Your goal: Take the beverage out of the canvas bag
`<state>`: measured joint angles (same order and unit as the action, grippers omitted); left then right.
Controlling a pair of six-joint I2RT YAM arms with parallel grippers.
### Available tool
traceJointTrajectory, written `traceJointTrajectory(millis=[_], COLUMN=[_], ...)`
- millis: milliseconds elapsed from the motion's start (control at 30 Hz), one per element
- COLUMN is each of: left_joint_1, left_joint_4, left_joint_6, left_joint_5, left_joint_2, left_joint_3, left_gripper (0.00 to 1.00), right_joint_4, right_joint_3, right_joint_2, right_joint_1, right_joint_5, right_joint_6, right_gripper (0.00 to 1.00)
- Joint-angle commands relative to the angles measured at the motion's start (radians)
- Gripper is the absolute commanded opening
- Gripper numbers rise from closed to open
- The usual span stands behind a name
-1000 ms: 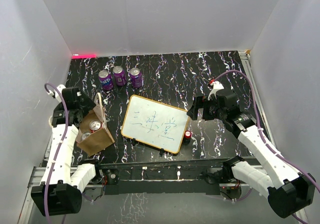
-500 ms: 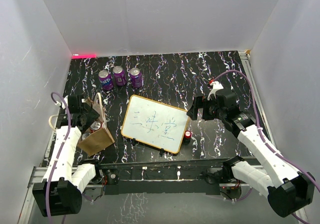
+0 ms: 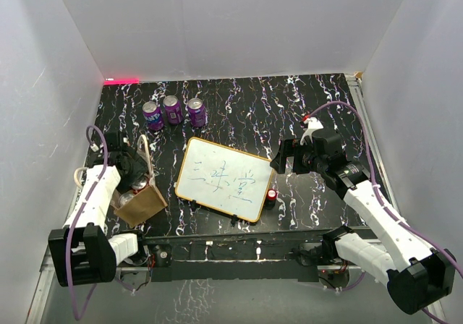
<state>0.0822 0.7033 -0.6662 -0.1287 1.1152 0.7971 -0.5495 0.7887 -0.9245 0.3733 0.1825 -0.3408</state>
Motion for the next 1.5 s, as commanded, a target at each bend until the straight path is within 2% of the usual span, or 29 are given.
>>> traceJointTrajectory(millis=[0, 267, 333, 433, 667, 800, 1200, 1467], left_joint_1=[0.001, 0.001, 0.002, 0.001, 0.001, 0.001, 0.004, 0.027], left_joint_4=[0.018, -0.024, -0.027, -0.024, 0.011, -0.015, -0.081, -0.119], left_joint_6=[0.003, -0.013, -0.017, -0.033, -0.055, -0.041, 0.027, 0.05], left_joint_5=[0.047, 0.069, 0.069, 0.055, -0.006, -0.039, -0.104, -0.089], left_joint_2=[0.042, 0.061, 0.06, 0.038, -0.015, -0.02, 0.099, 0.117], left_joint_3=[0.007, -0.032, -0.035, -0.033, 0.0, 0.017, 0.067, 0.049], left_gripper=[0.7, 0.64, 0.6, 0.48, 0.41, 0.39, 0.38, 0.37], right_joint_4=[0.045, 0.045, 0.046, 0.045, 0.045, 0.046, 0.045, 0.048], right_joint_3=[0.011, 0.011, 0.011, 0.011, 0.011, 0.011, 0.012, 0.011], right_joint_2=[0.016, 0.018, 0.018, 0.016, 0.019, 0.018, 0.023, 0.017], right_joint_1=[0.007, 0.006, 0.006, 0.006, 0.007, 0.007, 0.006, 0.007], right_joint_5=[0.004, 0.002, 0.003, 0.004, 0.003, 0.004, 0.0, 0.003], right_joint_6=[0.008, 0.006, 0.007, 0.007, 0.008, 0.007, 0.008, 0.007], right_gripper=[0.98, 0.98, 0.98, 0.98, 0.98, 0.98, 0.98, 0.98])
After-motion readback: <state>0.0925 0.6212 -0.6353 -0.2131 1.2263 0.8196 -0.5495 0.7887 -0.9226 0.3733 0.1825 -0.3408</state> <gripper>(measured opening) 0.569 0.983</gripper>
